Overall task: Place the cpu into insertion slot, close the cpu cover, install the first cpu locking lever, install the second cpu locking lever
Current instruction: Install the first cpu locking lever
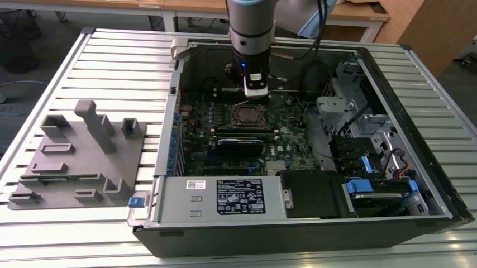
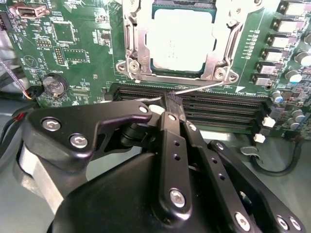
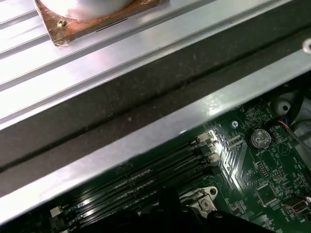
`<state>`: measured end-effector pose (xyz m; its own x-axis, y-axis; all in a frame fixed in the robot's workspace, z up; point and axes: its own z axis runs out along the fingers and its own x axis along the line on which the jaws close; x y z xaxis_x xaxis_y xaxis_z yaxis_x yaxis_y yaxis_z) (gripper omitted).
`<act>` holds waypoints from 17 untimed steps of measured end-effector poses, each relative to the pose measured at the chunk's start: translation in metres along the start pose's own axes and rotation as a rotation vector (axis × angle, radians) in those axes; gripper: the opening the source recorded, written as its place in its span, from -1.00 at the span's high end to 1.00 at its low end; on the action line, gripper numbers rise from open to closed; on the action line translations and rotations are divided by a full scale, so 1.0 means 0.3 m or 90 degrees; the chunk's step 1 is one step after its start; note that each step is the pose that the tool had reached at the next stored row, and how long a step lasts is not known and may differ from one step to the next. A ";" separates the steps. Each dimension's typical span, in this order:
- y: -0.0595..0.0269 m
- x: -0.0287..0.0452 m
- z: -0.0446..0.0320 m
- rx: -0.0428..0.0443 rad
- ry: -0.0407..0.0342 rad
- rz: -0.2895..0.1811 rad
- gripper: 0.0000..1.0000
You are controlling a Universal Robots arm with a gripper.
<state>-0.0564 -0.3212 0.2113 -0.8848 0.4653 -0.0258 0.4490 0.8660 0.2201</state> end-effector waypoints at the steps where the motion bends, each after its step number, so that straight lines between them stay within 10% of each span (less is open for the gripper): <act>1: 0.000 -0.001 0.002 0.0000 0.0000 0.000 0.79; 17: 0.012 0.005 0.046 0.0003 -0.0003 0.000 0.79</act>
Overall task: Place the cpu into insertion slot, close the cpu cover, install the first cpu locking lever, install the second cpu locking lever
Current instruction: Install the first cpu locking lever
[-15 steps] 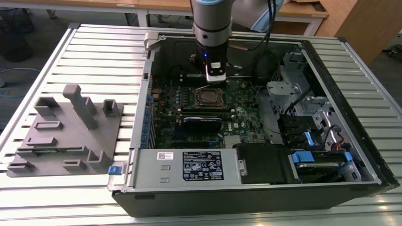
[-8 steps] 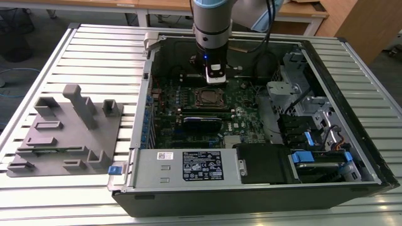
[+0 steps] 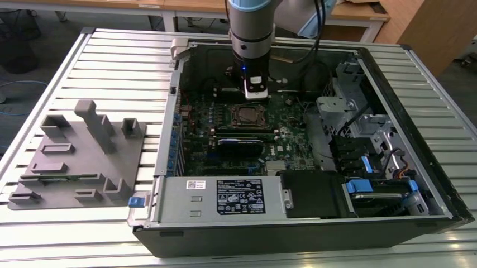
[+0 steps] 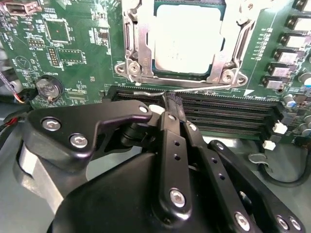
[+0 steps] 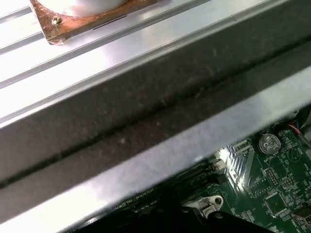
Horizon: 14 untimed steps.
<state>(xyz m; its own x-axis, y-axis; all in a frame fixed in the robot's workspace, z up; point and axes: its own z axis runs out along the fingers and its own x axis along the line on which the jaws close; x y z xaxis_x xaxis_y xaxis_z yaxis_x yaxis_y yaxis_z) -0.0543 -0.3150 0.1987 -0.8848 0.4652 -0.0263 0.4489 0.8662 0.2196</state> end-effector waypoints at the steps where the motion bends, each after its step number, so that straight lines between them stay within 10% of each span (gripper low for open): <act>1: 0.001 0.000 0.001 0.0004 -0.0003 0.000 0.79; 14: 0.008 0.000 -0.029 0.0011 -0.0005 0.000 0.79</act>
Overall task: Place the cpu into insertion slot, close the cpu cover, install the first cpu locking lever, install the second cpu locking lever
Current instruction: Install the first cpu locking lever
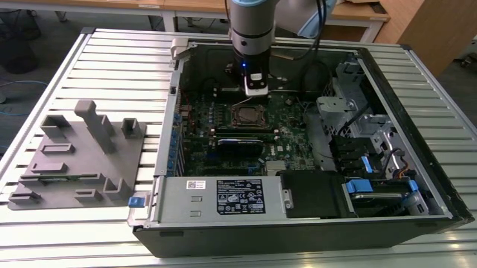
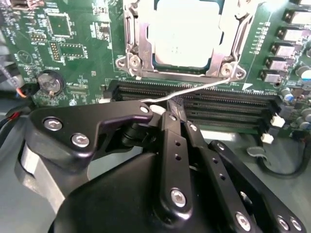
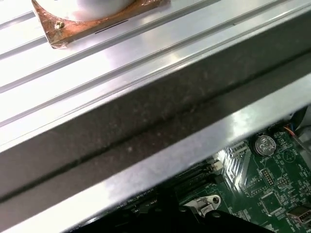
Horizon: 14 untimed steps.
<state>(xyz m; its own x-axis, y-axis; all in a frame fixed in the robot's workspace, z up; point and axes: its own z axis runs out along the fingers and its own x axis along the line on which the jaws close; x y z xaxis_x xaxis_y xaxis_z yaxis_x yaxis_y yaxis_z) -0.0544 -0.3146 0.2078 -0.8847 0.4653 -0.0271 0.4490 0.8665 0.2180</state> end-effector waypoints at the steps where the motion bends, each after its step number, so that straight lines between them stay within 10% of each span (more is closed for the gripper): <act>1: 0.001 0.000 -0.006 0.0001 0.0000 0.000 0.79; 14: 0.003 0.013 -0.014 -0.0021 -0.0015 0.000 0.79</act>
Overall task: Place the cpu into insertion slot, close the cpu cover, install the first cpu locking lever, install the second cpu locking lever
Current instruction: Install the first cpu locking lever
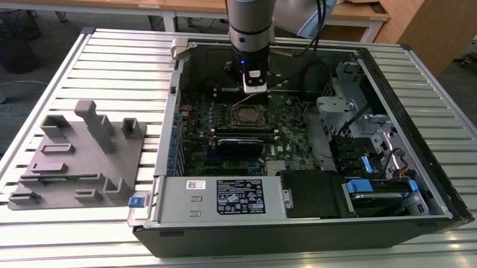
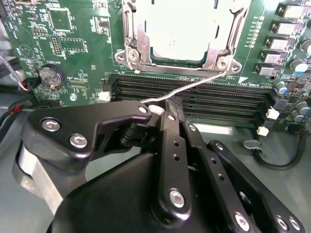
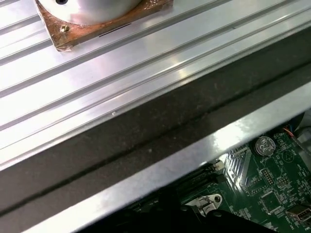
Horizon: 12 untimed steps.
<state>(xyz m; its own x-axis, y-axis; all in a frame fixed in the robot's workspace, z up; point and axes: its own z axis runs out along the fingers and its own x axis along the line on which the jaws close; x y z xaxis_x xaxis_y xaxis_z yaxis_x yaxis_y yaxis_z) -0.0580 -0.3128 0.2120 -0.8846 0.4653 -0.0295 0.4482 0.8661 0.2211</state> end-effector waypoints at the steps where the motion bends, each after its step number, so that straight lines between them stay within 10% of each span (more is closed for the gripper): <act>1: 0.000 0.000 0.000 -0.0002 0.0000 0.000 0.79; 12: 0.007 -0.001 -0.031 -0.0005 0.0000 0.000 0.79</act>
<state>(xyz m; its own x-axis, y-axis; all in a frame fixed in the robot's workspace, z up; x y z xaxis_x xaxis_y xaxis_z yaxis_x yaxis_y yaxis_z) -0.0580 -0.3127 0.2216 -0.8847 0.4653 -0.0295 0.4481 0.8660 0.2219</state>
